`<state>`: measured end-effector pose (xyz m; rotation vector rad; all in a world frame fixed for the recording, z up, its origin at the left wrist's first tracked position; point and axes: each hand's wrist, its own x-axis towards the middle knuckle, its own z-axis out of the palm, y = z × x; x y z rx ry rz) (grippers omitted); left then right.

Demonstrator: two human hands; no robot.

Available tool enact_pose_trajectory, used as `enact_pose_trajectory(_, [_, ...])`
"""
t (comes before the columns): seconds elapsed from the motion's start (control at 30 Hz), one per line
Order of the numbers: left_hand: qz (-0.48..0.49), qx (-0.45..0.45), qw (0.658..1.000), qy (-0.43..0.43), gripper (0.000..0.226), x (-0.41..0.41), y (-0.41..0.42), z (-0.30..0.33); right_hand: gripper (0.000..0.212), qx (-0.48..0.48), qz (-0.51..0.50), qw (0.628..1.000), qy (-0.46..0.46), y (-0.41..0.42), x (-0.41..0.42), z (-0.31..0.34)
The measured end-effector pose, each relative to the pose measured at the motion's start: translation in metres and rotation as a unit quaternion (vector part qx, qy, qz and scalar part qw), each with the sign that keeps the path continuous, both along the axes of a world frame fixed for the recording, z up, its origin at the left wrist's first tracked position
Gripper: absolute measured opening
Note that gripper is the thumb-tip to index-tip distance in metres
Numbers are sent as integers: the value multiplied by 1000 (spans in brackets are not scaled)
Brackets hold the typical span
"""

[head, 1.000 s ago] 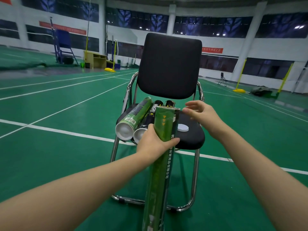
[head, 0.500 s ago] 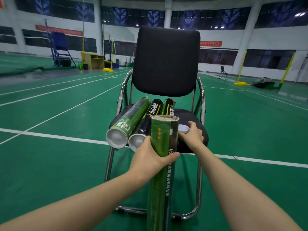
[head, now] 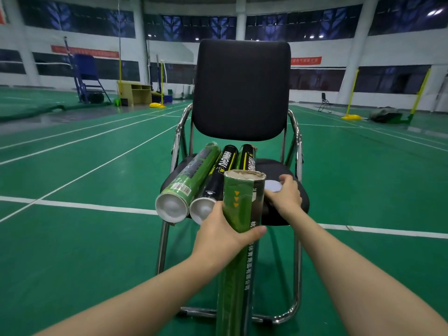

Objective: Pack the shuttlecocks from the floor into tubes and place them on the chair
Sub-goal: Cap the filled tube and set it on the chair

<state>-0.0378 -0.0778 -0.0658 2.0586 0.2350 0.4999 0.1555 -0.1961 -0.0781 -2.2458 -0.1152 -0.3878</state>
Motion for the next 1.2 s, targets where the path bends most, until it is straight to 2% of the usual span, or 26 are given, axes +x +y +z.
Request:
enact_pose_trajectory(0.07, [-3, -7, 1000, 4, 64, -4, 1, -1, 67, 47, 50, 998, -2, -8, -14, 12])
enact_pose_trajectory(0.27, [-25, -19, 999, 22, 67, -22, 5, 8, 58, 28, 124, 992, -28, -25, -78, 65])
enact_pose_trajectory(0.5, [-76, -29, 994, 67, 68, -47, -3, 9, 45, -144, 270, 951, -49, -42, -177, 117])
enact_pose_trajectory(0.57, [-89, -28, 992, 86, 65, -55, -8, 6, 40, -165, 280, 943, -75, -42, -198, 117])
enact_pose_trajectory(0.67, [-102, -32, 989, 98, 65, -61, -11, 5, 50, -191, 265, 936, -131, -44, -214, 110])
enact_pose_trajectory(0.73, [-110, -35, 989, 98, 67, -63, -10, 7, 54, -166, 258, 938, -163, -47, -222, 107])
enact_pose_trajectory(0.8, [-116, -37, 988, 100, 71, -63, -7, 7, 49, -141, 255, 939, -183, -50, -231, 105])
enact_pose_trajectory(0.9, [-121, -3, 987, 109, 75, -62, -4, 6, 43, -148, 285, 929, -185, -49, -241, 96])
enact_pose_trajectory(1.0, [-114, 46, 986, 113, 75, -62, -1, 3, 53, -161, 310, 918, -186, -47, -240, 83])
enact_pose_trajectory(1.2, [-115, 118, 981, 104, 77, -60, 3, 3, 65, -149, 322, 924, -142, -42, -237, 78])
